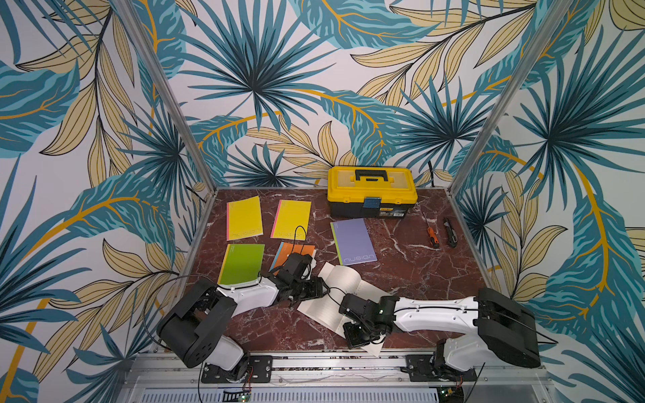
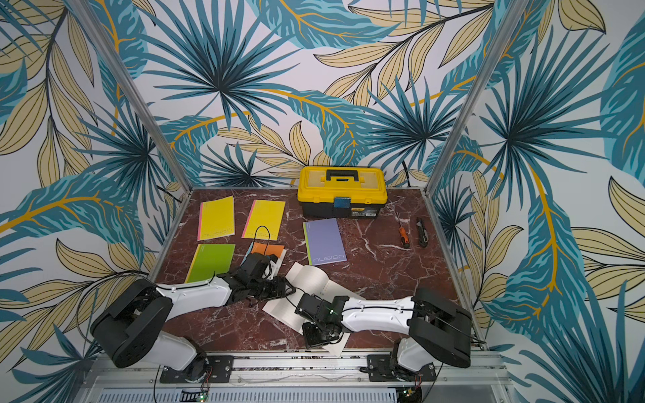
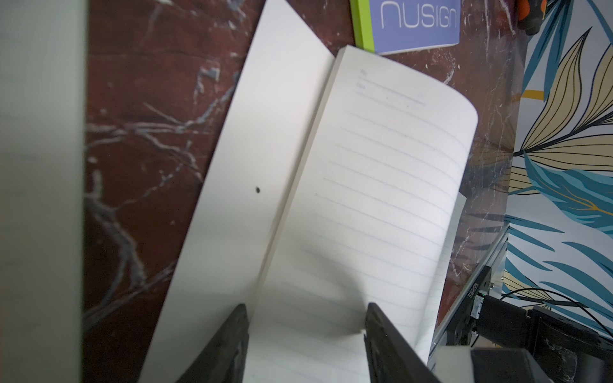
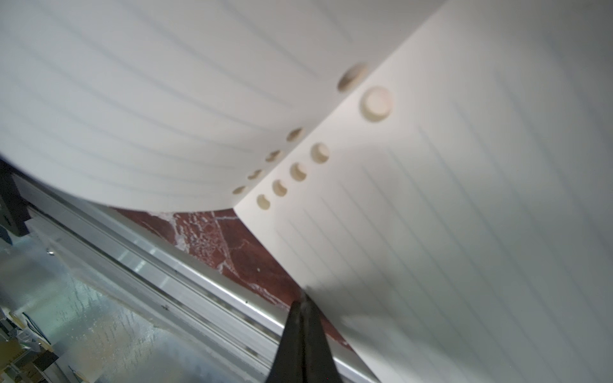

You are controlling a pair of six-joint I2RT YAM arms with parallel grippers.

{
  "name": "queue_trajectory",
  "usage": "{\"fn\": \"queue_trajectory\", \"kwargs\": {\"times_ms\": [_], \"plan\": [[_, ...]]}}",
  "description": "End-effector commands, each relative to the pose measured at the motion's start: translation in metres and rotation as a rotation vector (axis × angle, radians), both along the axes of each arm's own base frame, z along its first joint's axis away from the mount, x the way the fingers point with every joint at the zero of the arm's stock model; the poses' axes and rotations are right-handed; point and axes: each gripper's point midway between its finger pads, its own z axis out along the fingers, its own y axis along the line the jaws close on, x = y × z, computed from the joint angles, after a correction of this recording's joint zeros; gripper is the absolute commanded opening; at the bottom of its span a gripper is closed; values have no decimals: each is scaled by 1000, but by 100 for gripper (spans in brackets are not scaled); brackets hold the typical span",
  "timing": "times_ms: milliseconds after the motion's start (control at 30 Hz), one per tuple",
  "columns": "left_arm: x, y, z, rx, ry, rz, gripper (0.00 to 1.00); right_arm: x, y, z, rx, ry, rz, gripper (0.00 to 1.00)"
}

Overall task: Close the notebook
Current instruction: Adjust the notebook at the center of the board.

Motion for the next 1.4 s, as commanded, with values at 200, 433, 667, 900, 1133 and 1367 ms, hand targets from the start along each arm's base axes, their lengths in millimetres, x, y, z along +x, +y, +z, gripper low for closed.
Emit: {"fn": "queue_trajectory", "kwargs": {"times_ms": [200, 433, 667, 900, 1133, 1367], "plan": [[0, 13, -8, 64, 16, 28, 58, 13, -44, -12, -178, -48, -125, 5], [0, 12, -9, 64, 17, 25, 58, 33, -66, -13, -254, -82, -186, 5], [3, 9, -11, 64, 20, 19, 58, 55, -78, -16, -281, -89, -220, 5], [7, 6, -11, 61, 20, 14, 58, 83, -82, -16, -296, -103, -235, 4], [7, 3, -14, 55, 26, 12, 58, 106, -77, -19, -299, -102, -238, 2], [7, 3, -14, 56, 25, 10, 58, 128, -107, 12, -300, -165, -342, 10]]}}
